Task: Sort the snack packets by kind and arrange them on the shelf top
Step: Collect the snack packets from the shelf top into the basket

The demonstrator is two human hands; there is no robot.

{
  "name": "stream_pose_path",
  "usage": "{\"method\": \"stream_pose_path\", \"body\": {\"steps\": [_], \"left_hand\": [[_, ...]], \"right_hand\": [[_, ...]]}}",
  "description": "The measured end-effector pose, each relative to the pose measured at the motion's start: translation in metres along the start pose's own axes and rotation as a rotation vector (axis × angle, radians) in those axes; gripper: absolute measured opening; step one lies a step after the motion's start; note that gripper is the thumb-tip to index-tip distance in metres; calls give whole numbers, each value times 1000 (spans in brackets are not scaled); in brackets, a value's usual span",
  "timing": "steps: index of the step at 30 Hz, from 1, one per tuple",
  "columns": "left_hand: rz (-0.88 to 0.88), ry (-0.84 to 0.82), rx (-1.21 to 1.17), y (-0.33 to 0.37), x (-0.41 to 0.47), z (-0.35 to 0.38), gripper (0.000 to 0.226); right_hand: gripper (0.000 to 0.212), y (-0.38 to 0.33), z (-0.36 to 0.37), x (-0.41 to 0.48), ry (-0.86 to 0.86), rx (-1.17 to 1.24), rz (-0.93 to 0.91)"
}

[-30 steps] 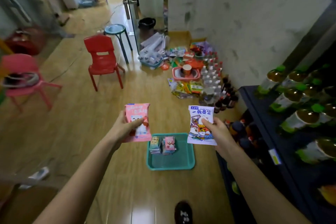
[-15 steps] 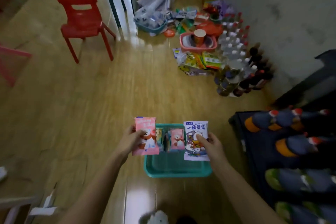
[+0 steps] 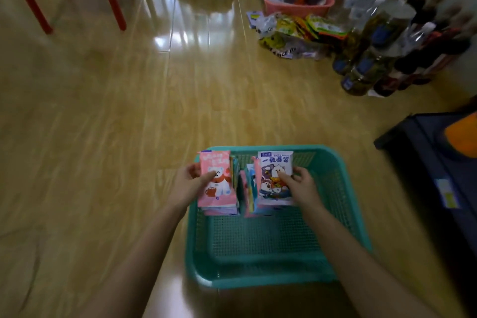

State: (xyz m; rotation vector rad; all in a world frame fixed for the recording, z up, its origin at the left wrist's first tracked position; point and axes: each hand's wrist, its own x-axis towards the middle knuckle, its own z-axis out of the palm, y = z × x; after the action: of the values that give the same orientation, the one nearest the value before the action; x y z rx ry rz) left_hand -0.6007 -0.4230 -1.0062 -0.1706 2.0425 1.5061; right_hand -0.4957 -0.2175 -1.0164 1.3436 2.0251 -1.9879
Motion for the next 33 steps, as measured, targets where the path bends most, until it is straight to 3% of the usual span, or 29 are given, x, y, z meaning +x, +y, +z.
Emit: {"method": "stream_pose_path", "body": {"steps": [15,22,33], "left_hand": [[172,233,362,-18,5,8,27],[161,249,543,-14,3,8,47],[191,264,662,-13,6,6,56]], "right_hand": [[41,18,8,8,156,-373,-217],[40,18,3,7,169,-344,-181],[42,17,-13,14,184,-366,-181]]}}
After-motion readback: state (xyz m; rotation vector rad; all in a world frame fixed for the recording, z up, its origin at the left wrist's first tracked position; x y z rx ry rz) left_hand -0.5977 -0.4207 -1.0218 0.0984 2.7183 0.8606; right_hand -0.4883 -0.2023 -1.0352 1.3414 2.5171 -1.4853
